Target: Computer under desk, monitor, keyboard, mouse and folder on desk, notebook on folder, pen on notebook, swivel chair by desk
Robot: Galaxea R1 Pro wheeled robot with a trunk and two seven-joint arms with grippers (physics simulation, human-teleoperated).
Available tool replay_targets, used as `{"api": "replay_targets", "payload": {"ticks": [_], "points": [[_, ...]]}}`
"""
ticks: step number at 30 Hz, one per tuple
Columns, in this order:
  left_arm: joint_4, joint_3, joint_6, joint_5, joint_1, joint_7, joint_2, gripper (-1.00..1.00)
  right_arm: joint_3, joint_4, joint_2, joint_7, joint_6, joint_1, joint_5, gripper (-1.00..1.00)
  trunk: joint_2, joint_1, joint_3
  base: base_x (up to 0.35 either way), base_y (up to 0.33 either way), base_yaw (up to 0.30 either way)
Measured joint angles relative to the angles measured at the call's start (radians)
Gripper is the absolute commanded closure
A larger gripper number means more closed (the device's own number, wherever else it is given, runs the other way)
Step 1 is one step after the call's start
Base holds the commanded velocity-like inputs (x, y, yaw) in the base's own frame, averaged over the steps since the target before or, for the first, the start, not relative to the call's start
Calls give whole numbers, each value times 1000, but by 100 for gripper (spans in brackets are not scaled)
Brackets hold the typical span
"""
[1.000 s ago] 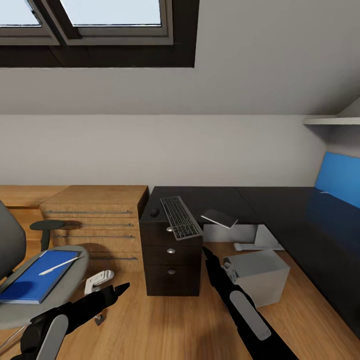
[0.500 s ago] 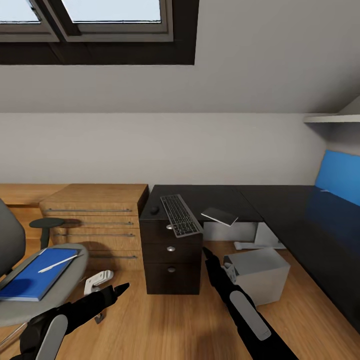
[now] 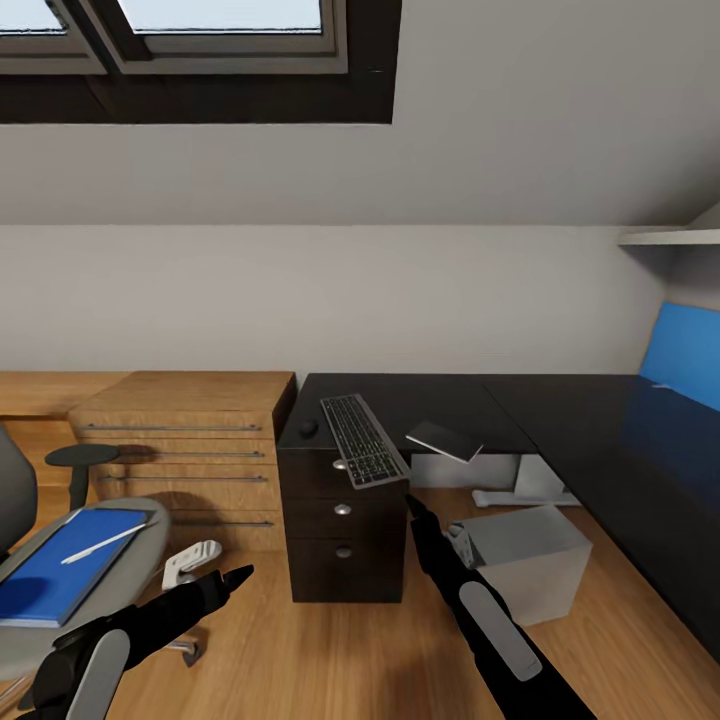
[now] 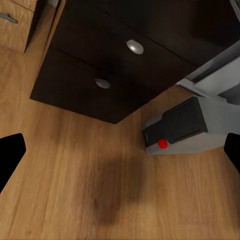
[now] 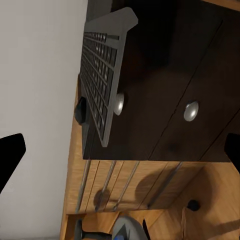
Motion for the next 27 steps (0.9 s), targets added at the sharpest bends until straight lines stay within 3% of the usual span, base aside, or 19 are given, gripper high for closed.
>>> {"api": "replay_targets", "payload": {"ticks": [8,9,13,27], "points": [[-1,12,0,0,0,-1,0,-100,-2,22,3,-3,0,0,-1,-100,0,0,0,92,0,0],[-2,44,1,0,0,-2,0,-100,-2,79,9,-2,0,0,-3,-100,0,0,0,19,0,0],[-3,78,1,3,0,-4,0,-100,-2,117,17,-2,0,0,-2,-100,0,0,0,10,0,0],[-3,93,1,2,0,-4,0,-100,3,125,20,1,-2,0,-2,-100,0,0,0,189,97,0]]}}
